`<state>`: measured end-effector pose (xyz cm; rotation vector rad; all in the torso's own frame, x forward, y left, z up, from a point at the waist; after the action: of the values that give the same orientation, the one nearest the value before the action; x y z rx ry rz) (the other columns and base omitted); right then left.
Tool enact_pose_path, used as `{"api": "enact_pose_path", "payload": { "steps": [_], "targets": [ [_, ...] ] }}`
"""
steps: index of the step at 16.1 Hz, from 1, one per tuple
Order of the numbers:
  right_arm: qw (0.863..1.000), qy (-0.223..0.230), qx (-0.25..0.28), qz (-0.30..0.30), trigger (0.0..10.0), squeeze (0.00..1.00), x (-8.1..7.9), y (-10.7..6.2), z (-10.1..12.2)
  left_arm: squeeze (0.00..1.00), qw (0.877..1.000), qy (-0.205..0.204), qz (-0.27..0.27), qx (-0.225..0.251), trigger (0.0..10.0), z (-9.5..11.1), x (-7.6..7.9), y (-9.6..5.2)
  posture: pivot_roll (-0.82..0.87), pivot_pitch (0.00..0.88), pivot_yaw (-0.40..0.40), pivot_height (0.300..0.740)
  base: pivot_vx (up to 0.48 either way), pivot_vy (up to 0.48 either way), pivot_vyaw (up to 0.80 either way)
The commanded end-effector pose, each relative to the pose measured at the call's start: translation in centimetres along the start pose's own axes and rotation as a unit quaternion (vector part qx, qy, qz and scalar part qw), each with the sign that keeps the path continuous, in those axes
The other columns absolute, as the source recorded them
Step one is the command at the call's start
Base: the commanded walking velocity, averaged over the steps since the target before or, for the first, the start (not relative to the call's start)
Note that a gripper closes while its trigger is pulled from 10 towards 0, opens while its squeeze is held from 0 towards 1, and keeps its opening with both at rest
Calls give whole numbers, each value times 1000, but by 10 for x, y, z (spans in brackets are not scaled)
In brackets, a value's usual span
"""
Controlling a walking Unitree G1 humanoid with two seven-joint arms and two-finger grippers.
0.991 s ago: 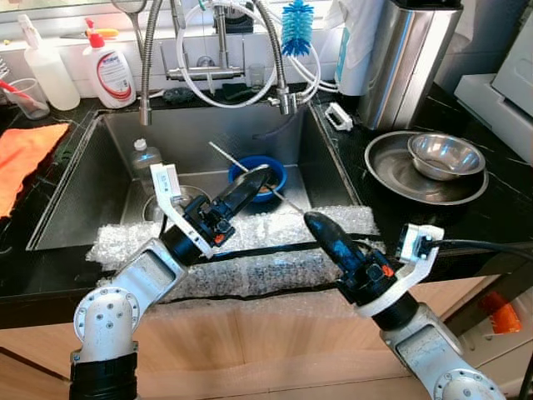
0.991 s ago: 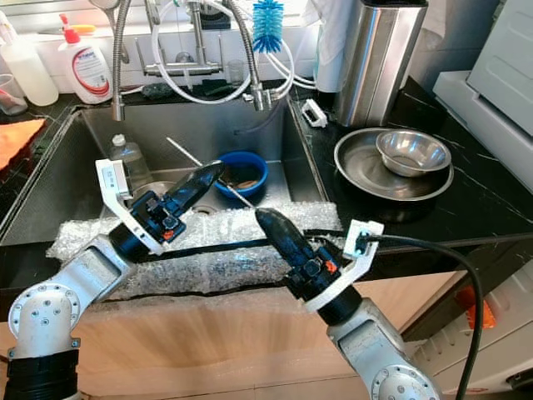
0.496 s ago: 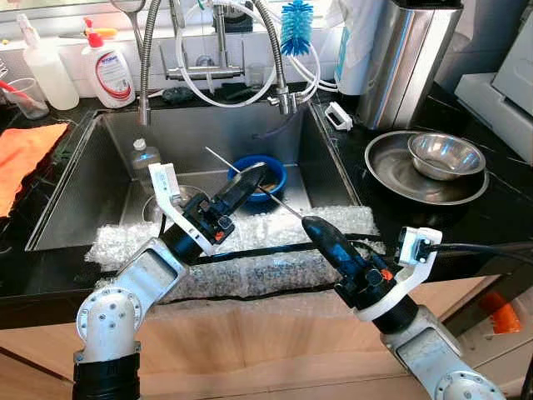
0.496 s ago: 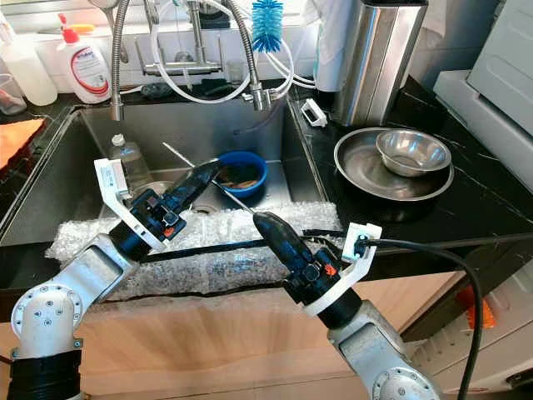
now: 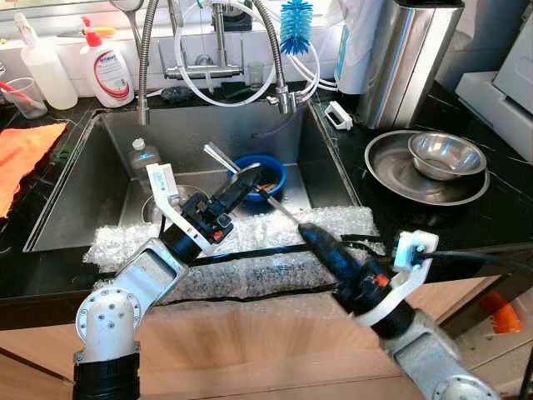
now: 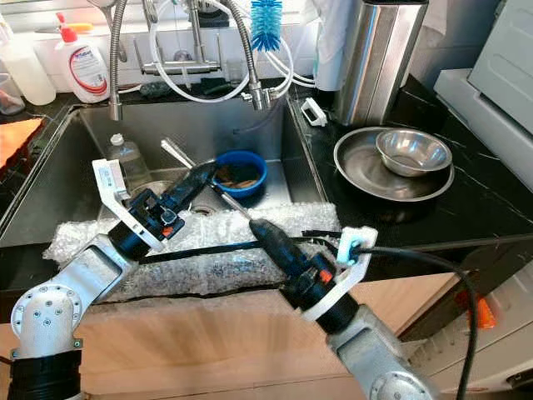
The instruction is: Kitchen organization
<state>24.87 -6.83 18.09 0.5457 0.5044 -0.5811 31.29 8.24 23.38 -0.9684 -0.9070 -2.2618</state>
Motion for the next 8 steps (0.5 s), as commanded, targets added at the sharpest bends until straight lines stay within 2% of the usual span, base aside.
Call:
{"api": "enact_pose_path", "payload": {
  "steps": [1, 2, 3, 4, 8],
  "targets": [
    [1000, -2, -18, 4, 10000, 0, -2, 1, -7, 0, 1000, 4, 2, 15, 0, 7, 0, 0, -78, 50, 28, 740, 0, 0, 0],
    [1000, -3, -19, 4, 10000, 0, -2, 1, -7, 0, 1000, 2, 5, 19, 0, 9, -1, 0, -79, 49, 28, 740, 0, 0, 0],
    [1000, -2, -20, 6, 10000, 71, -2, 1, -7, 0, 1000, 0, 5, 22, 0, 10, -1, 0, -79, 48, 27, 740, 0, 0, 0],
    [1000, -4, -22, 9, 10000, 1000, -2, 1, -8, 0, 1000, -2, 7, 27, 0, 12, -3, 0, -78, 46, 28, 740, 0, 0, 0],
    [1000, -9, -25, 11, 10000, 1000, -3, 2, -10, 0, 998, -18, 11, 59, 0, 25, -5, -2, -80, 34, 32, 740, 0, 0, 0]
  ]
}}
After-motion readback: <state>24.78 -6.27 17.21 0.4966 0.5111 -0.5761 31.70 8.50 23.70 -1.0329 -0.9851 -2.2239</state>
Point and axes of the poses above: a point about 5 cm out from each wrist's last joint towards the gripper, its own y axis pointing out of the wrist towards the gripper, its own z axis along the axis of the wrist's last joint, x = y × z, the point moved 6 cm from there along y, pointing out of the wrist towards the gripper, and after that the axes turned 7 degrees about -y, right-handed, at the moved point
